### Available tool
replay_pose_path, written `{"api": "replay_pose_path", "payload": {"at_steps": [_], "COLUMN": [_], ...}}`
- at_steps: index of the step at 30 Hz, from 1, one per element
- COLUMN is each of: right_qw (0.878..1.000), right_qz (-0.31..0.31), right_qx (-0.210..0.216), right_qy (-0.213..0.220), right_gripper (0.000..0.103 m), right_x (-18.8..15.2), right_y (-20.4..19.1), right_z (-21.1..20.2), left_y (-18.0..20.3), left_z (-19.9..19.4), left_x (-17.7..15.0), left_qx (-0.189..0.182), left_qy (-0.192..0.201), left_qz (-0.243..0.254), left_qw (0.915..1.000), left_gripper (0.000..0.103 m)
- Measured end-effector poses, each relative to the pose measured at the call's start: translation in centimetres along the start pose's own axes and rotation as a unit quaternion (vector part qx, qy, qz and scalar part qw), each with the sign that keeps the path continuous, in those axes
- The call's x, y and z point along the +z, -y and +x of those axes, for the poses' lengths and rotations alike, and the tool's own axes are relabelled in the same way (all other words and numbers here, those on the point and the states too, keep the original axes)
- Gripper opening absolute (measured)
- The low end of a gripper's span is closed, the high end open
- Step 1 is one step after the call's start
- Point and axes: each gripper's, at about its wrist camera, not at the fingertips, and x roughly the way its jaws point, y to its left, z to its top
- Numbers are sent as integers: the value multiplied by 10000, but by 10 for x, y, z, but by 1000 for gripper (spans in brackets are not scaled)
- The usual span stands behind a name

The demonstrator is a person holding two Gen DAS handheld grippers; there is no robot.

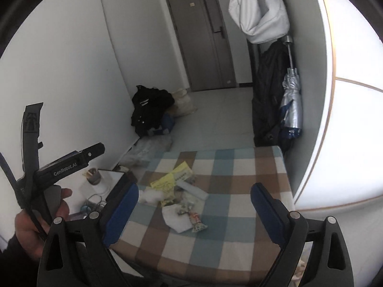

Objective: Collect trash
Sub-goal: 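Move both open tools back over the table, then close the right tool on the red-white striped snack wrapper and lift it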

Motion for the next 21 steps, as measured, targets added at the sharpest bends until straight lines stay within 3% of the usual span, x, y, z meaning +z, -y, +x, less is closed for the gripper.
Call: {"api": "replay_pose_path", "payload": {"at_steps": [5,9,12,21], "right_qw": [9984,9953,9918,9768], "right_qz": [-376,-610,-732,-859], "right_qx": [161,302,416,570], "right_qy": [-377,-696,-963,-1879], "right_gripper": [95,95,95,94], "right_x": [0,1,0,-20], "right_y": [-12,-14,-13,-4], "right_z": [32,69,97,190], "left_y": [-19,-47,-65,-73], "left_z": [18,21,36,64], "left_x": [0,-6,-2,1], "left_qx": [-19,32,-244,2], "left_qy": [-145,138,-235,-742], "left_qz": [-188,-611,-996,-921], "left_qw": [9997,9980,9945,9930], "left_gripper": [98,98,98,98]}}
